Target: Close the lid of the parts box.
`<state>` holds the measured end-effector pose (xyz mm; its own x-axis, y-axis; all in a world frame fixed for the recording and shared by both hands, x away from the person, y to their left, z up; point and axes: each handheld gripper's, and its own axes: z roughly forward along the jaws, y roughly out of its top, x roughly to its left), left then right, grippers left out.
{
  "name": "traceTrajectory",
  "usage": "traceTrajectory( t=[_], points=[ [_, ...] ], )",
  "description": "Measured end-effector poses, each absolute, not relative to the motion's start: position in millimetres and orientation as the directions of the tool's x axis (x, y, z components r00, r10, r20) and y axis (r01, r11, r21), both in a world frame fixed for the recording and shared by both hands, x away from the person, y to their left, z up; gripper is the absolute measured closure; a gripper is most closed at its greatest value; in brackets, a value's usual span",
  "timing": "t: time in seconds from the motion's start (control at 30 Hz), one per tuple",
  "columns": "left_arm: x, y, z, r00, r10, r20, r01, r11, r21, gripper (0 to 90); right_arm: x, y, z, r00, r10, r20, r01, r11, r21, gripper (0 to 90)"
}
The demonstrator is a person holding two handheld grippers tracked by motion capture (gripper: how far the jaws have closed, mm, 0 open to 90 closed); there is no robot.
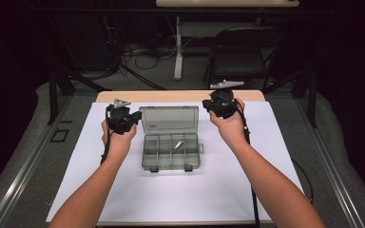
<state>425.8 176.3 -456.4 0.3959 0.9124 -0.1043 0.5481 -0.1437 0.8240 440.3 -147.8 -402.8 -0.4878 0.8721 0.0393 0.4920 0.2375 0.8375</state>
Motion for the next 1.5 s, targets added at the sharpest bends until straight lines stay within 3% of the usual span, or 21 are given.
traceTrajectory(
  t=[0.5,1.03,1.3,1.5],
  points=[
    [409,178,-458,0.407,0.908,-0.098,0.539,-0.152,0.829,86.6,459,-127,-418,-0.471,0.878,0.088,0.543,0.210,0.813,89.1],
    [400,180,-460,0.429,0.897,-0.108,0.542,-0.160,0.825,85.2,452,-112,-427,-0.523,0.846,0.101,0.543,0.241,0.804,88.0],
    [390,184,-459,0.438,0.894,-0.093,0.549,-0.184,0.815,76.0,450,-113,-430,-0.527,0.843,0.107,0.551,0.243,0.798,87.4],
    [381,188,-455,0.459,0.880,-0.124,0.551,-0.173,0.816,74.6,448,-113,-432,-0.534,0.839,0.103,0.550,0.252,0.796,87.2]
  ],
)
